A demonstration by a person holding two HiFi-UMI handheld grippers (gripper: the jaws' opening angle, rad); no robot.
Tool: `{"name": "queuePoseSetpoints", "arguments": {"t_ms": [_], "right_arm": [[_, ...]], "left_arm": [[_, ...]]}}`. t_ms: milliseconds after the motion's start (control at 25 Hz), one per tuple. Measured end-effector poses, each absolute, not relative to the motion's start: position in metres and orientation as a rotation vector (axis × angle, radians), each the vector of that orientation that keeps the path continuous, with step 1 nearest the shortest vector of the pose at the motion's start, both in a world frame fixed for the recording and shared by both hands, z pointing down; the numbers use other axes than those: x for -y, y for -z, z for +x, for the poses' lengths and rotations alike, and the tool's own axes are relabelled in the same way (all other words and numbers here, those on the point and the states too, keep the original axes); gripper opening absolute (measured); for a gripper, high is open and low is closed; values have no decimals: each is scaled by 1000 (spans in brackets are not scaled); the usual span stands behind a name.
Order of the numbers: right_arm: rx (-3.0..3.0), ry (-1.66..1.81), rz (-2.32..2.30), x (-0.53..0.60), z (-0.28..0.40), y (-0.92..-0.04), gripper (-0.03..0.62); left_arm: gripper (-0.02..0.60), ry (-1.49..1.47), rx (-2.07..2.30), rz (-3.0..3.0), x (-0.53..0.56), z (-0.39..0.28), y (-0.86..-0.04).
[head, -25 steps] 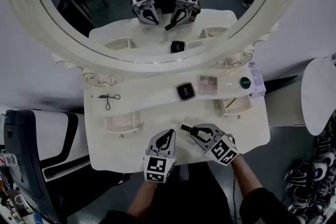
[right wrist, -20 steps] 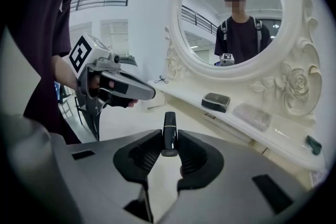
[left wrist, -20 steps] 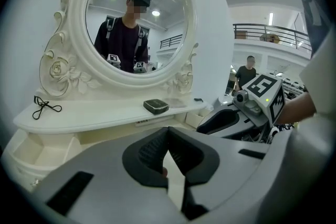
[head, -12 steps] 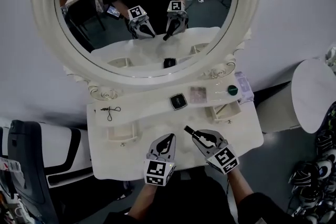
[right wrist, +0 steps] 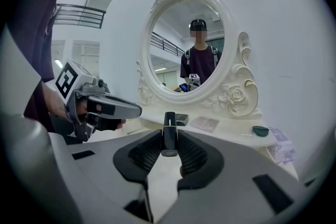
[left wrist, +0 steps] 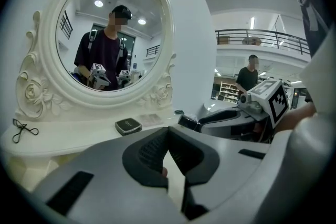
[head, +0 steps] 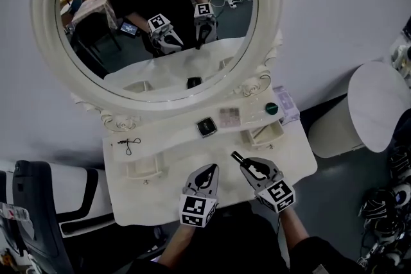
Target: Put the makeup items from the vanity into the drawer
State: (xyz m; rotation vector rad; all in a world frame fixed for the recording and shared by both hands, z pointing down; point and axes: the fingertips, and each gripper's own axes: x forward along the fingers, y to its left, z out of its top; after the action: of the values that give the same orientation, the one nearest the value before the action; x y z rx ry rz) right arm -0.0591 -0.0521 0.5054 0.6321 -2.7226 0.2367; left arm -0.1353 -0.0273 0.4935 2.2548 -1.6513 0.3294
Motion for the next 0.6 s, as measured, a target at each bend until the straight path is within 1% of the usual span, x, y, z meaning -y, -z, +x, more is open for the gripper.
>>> {"name": "queuePoseSetpoints", "arguments": {"t_ms": [400,600], "right_arm": [[2631,-150,696,96,2,-516,109],[2602,-116,679,117,22,-521,109]], "left_arm": [[14,-338,1534,2333,65,-73,-500],[14,-341,1519,2340,84,-53,-503]]}}
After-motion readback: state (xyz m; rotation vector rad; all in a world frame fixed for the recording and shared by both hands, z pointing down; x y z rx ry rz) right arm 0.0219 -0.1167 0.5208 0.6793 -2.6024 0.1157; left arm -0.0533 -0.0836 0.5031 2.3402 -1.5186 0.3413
